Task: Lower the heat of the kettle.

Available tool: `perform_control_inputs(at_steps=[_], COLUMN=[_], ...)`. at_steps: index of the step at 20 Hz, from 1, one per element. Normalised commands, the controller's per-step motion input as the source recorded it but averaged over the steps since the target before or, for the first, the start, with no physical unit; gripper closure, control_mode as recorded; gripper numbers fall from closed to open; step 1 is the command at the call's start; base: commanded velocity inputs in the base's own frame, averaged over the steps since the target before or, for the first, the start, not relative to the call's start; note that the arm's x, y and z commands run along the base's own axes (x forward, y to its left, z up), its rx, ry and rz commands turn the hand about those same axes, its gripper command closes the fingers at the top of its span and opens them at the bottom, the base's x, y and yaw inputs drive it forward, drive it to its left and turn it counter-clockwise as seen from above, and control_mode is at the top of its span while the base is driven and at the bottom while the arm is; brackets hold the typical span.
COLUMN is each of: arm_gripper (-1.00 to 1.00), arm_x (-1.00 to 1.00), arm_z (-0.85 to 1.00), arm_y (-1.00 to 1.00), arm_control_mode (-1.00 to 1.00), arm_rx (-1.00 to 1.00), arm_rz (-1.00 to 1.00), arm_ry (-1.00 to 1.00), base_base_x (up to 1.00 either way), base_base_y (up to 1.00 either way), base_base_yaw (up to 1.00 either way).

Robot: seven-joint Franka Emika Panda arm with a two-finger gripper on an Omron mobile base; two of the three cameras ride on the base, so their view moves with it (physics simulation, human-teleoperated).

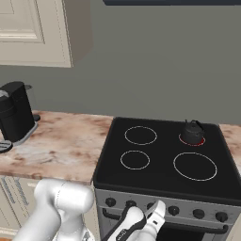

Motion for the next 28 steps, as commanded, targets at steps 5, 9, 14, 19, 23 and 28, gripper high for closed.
perform_control_inputs(at_steps=[5, 9, 14, 19, 23, 28], arm_gripper=[-1.00, 1.00, 1.00, 1.00, 1.00, 1.00], arm_x=[0.05, 0.08, 0.06, 0.03, 0.00, 0.00], arm_z=[-0.09, -0.09, -0.04, 0.00, 0.00, 0.00], arm_y=[-0.05, 0.00, 0.00, 0.00, -0.03, -0.10], arm_control_mode=[-1.00, -1.00, -1.00, -1.00, -1.00, -1.00], arm_rx=[0.00, 0.00, 0.00, 0.00, 0.01, 0.05], arm_rz=[0.01, 0.00, 0.00, 0.00, 0.00, 0.00], arm_ry=[0.00, 0.00, 0.00, 0.00, 0.00, 0.00], base_base_x=[0.00, 0.00, 0.00, 0.00, 0.00, 0.00], base_base_y=[0.00, 0.00, 0.00, 0.00, 0.00, 0.00], base_base_yaw=[0.00, 0.00, 0.00, 0.00, 0.00, 0.00])
